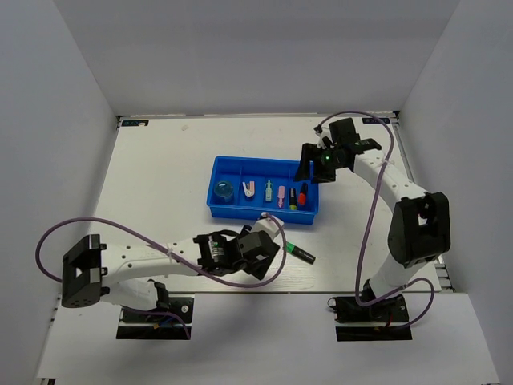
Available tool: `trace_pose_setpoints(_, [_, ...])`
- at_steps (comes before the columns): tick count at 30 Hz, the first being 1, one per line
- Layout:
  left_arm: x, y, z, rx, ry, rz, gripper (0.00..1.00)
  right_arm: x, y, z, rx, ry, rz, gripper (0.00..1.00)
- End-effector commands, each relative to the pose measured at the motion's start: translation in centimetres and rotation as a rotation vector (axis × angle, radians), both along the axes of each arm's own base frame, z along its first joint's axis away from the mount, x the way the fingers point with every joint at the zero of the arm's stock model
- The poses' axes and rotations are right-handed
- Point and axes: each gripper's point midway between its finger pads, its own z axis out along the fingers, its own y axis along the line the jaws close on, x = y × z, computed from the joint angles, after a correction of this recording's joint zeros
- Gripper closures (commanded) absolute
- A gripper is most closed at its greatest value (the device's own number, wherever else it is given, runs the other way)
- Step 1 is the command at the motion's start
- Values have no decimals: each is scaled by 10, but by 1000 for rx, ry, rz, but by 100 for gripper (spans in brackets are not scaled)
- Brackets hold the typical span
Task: Sort the stationery into containers
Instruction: Place the stationery into the container, then grab a piece of stationery with the right arm
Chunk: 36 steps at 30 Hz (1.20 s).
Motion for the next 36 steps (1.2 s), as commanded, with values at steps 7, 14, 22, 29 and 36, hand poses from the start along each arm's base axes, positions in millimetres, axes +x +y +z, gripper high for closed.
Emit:
trace_pose_setpoints(7, [12, -40, 31, -15, -1, 50, 100, -66, -13, 61, -9, -375, 451, 85])
trace_pose_setpoints(14, [30, 24, 66, -169, -137, 283, 35, -179, -27, -9, 39, -495, 853, 83])
trace_pose_setpoints(22, [44, 136, 70, -148, -232, 529, 13, -195, -13, -57, -75, -425, 835, 49])
trace_pose_setpoints(29, [36, 173, 65, -195, -241, 594, 12, -179, 1, -77, -235, -390, 809, 44])
trace_pose_setpoints(36, [33, 179, 60, -169, -231, 595, 11, -168, 8, -97, -381, -401, 829, 40])
